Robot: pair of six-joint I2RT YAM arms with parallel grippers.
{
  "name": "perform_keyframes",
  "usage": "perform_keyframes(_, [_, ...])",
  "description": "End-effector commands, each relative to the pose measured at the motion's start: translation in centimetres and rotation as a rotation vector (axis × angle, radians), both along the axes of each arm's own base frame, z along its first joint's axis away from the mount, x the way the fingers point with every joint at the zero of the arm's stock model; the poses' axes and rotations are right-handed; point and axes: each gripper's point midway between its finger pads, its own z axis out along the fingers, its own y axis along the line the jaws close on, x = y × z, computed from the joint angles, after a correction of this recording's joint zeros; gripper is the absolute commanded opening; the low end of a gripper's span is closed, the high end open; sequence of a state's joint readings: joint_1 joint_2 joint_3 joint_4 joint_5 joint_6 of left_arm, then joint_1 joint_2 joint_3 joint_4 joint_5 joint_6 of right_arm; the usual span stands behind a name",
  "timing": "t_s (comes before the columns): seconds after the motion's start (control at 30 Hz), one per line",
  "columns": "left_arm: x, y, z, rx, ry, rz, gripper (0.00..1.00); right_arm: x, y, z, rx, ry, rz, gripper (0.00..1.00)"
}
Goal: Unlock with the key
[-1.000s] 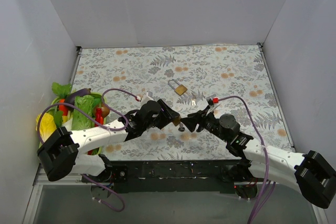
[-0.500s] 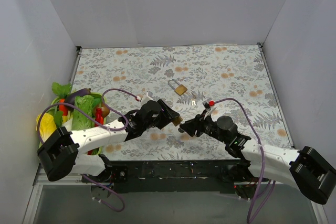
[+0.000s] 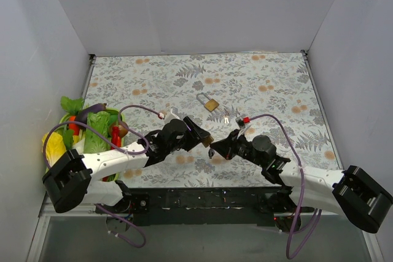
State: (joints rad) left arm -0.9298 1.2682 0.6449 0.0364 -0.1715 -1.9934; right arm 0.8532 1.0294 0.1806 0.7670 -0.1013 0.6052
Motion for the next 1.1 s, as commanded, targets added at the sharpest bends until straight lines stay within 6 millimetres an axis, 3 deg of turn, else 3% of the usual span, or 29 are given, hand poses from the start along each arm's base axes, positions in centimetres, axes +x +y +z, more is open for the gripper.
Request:
perform_keyframes(0.0, [0.8, -1.2, 5.9, -0.422, 0.174, 0.197, 0.00, 0.3, 0.9, 1.7, 0.055, -0.012, 0.009, 0.07])
perform_keyframes(0.07, [0.8, -1.1, 6.2, -0.428, 0.162, 0.195, 0.00, 0.2, 0.8, 1.3, 0.051, 0.005, 0.004, 0.01])
perform_keyframes(0.7, [0.8, -1.2, 7.8, -0.505, 0.041, 0.140, 0.00, -0.2, 1.4, 3.2, 0.208, 0.101, -0.001, 0.01])
perform_keyframes(1.07, [0.6, -1.7, 10.2, -0.560, -0.055, 0.077, 0.00, -0.2, 0.9, 4.4, 0.286, 0.118, -0.024, 0.01])
